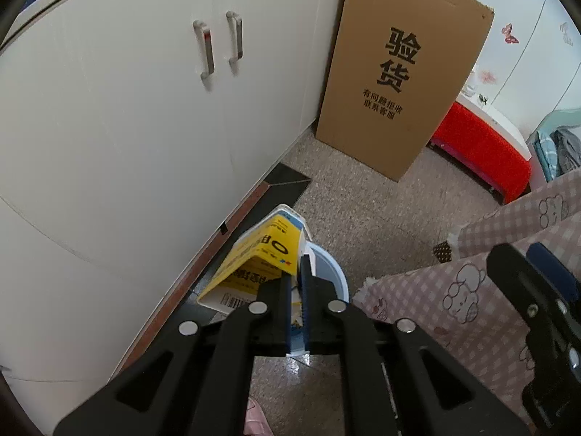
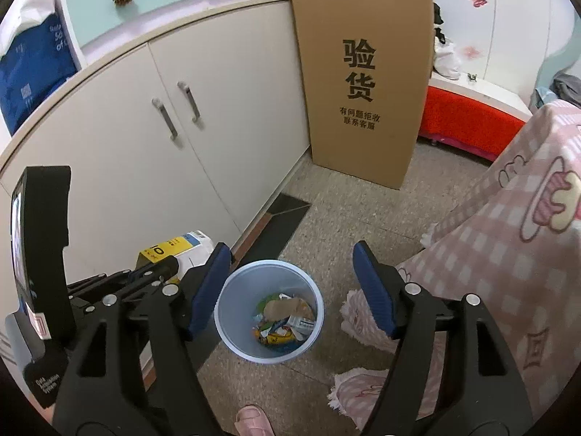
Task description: Collect trash
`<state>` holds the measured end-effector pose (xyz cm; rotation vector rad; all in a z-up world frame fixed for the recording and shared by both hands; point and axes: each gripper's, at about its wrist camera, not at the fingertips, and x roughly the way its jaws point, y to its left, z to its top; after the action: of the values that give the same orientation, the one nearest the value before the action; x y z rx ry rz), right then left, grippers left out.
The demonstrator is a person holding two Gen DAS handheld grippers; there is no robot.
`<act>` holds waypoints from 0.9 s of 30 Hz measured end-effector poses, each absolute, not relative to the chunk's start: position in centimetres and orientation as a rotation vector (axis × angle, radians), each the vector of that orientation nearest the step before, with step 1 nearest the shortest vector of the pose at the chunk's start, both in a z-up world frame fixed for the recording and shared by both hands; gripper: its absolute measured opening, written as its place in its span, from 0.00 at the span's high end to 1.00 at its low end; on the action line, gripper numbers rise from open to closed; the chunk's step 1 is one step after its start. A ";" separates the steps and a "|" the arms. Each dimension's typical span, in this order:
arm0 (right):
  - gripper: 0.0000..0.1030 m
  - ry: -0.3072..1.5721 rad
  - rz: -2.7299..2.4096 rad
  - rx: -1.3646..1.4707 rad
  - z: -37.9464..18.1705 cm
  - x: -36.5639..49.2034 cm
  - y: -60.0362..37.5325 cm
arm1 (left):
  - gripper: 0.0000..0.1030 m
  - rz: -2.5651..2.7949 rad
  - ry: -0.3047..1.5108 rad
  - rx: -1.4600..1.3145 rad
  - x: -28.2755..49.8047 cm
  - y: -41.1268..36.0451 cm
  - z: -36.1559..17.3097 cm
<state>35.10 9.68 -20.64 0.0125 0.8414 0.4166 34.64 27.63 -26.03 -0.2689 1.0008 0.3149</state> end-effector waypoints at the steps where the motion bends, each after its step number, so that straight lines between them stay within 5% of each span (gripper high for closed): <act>1: 0.33 0.836 0.413 0.014 -20.5 35.0 9.6 | 0.93 0.312 0.990 -0.271 34.7 27.7 -25.8; 4: 0.32 0.825 0.406 0.018 -20.0 34.6 9.2 | 0.87 0.308 0.965 -0.253 34.8 27.5 -25.2; 6: 0.32 0.821 0.403 0.019 -19.7 34.3 9.0 | 0.52 0.313 0.955 -0.261 34.5 27.5 -24.8; 7: 0.32 0.819 0.403 0.019 -19.5 34.1 8.9 | 0.45 0.309 0.942 -0.271 34.3 27.6 -24.4; 17: 0.32 0.750 0.404 0.008 -14.9 30.5 7.3 | 0.39 0.338 0.854 -0.288 29.8 27.1 -19.6; 27: 0.27 0.596 0.394 0.016 -7.1 21.9 2.2 | 0.29 0.302 0.611 -0.197 21.1 22.0 -9.2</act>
<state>21.92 2.15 -7.10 0.0157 0.5959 0.3942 21.12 22.03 -9.20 -0.1968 0.6112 0.3021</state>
